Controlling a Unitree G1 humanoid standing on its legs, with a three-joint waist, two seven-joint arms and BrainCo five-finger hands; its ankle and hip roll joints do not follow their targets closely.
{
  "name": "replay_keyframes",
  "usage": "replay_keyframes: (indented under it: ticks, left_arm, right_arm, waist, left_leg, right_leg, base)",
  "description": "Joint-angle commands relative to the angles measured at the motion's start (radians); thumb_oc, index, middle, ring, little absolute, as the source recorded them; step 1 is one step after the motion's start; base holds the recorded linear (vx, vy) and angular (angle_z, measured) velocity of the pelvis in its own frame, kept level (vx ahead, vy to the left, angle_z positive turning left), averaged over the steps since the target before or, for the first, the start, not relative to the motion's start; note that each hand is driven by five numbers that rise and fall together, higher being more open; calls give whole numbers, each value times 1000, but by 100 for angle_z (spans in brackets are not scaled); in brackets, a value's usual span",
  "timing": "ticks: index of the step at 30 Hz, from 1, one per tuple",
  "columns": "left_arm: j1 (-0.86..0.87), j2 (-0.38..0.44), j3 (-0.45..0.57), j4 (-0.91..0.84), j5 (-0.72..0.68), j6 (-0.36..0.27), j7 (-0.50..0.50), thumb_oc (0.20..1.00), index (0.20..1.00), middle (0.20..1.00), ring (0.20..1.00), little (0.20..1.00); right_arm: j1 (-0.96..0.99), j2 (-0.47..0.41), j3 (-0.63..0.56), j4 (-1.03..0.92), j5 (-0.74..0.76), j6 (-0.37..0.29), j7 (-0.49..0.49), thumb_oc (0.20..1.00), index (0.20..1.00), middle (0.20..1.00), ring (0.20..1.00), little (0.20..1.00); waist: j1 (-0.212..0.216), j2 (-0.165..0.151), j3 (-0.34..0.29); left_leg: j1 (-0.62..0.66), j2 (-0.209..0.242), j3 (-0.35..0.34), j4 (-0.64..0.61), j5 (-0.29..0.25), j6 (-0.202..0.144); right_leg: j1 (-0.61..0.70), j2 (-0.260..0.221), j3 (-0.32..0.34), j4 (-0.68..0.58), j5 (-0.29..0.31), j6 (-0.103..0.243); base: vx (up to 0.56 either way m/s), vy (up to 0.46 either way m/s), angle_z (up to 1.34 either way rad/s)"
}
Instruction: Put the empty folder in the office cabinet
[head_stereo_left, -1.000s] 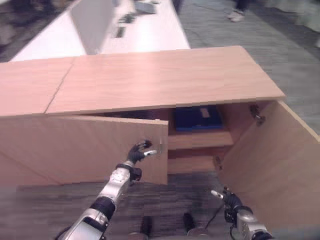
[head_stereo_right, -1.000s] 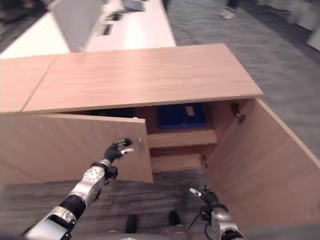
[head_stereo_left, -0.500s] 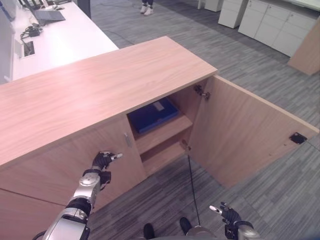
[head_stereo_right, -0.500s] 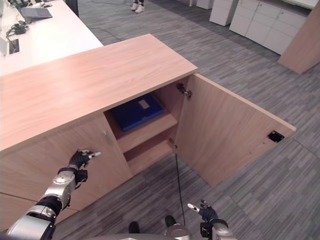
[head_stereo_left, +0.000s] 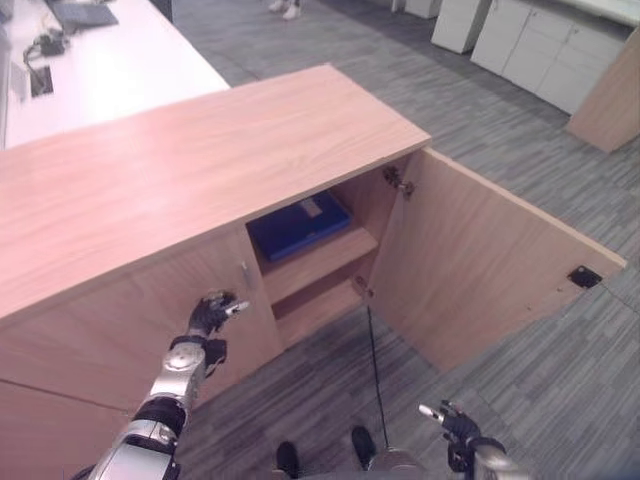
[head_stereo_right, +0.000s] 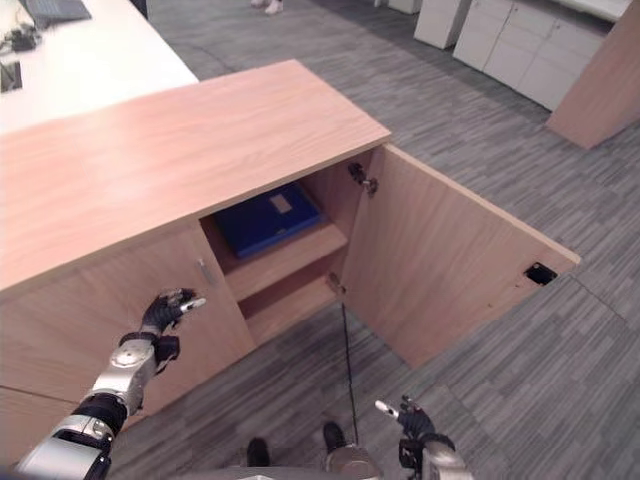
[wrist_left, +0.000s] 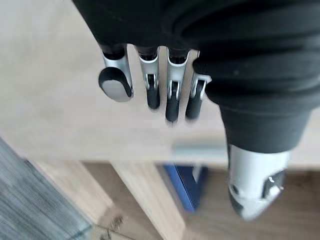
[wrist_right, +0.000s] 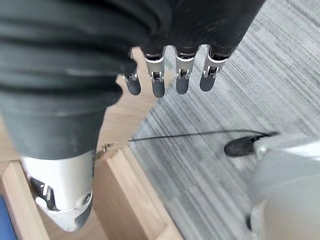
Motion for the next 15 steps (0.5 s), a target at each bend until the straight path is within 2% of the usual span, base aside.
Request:
replay_keyframes:
  ticks: [1,4,5,6,9,10,11,12,13,15]
  left_arm:
    - [17,-2,0,21,70,-34,-34,1000,1000,1000,1000,1000]
    - [93,-32,-18,52,87,-18,-58,1000,1000,1000,1000,1000]
    - [93,-33,-19,53,87,-19,-58,1000,1000,1000,1000,1000]
    - [126,-52,-31,102,102,-8,-67,1000,1000,1000,1000,1000]
    - [161,-75,-48,169,137,3,-73,1000,1000,1000,1000,1000]
    - [160,-76,-48,170,137,2,-73,1000,1000,1000,1000,1000]
    - [171,-85,-53,227,163,8,-73,1000,1000,1000,1000,1000]
    - [172,-83,-54,264,187,10,-77,1000,1000,1000,1000,1000]
    - [170,-84,-55,317,210,18,-79,1000,1000,1000,1000,1000]
    - [167,-87,-39,349,209,18,-73,1000,1000,1000,1000,1000]
  right_arm:
    - [5,-7,-34,4,-23,-14,-11,1000,1000,1000,1000,1000]
    - [-10,-3,-39,0,-37,-12,-16,1000,1000,1000,1000,1000]
    - [-9,-4,-39,0,-37,-12,-16,1000,1000,1000,1000,1000]
    - [-25,3,-39,6,-37,-10,-19,1000,1000,1000,1000,1000]
    - [-36,6,-36,28,-47,-3,-21,1000,1000,1000,1000,1000]
    - [-36,6,-36,28,-47,-3,-21,1000,1000,1000,1000,1000]
    - [-43,4,-25,45,-55,2,-17,1000,1000,1000,1000,1000]
    - [-41,3,-21,51,-59,3,-11,1000,1000,1000,1000,1000]
    - [-37,1,-11,53,-64,5,-7,1000,1000,1000,1000,1000]
    - [-31,-8,1,53,-63,3,3,1000,1000,1000,1000,1000]
  waist:
    - [19,3,-20]
    - [47,6,-32]
    - [46,7,-32]
    - [51,4,-39]
    - [49,9,-41]
    - [50,11,-41]
    - [48,9,-41]
    - [48,6,-46]
    - [46,7,-50]
    - [36,25,-49]
  left_leg:
    - [15,25,-32,12,-75,-85]
    - [10,58,-7,13,-72,-110]
    - [11,58,-8,13,-73,-110]
    - [12,86,10,11,-70,-130]
    - [33,142,36,9,-63,-169]
    - [34,144,36,9,-63,-170]
    - [51,178,60,14,-53,-197]
    - [53,194,72,16,-43,-214]
    - [43,221,75,21,-22,-236]
    - [44,269,68,20,17,-265]
  right_leg:
    - [60,-99,83,73,-18,108]
    - [64,-211,31,51,74,125]
    - [68,-211,29,47,75,126]
    - [54,-268,-7,19,141,140]
    - [9,-311,-38,-24,216,142]
    - [10,-308,-38,-26,217,142]
    - [8,-313,-76,-53,239,142]
    - [23,-301,-92,-72,224,142]
    - [35,-280,-89,-78,184,142]
    - [44,-248,-81,-73,134,142]
  base:
    - [-40,-172,-18]
    - [-37,-252,-24]
    - [-17,-342,-35]
    - [15,-357,-35]
    - [39,-376,-30]
    - [27,-412,-69]
    - [9,-416,-79]
    - [-5,-624,-45]
    - [-4,-512,-21]
    - [14,-358,-11]
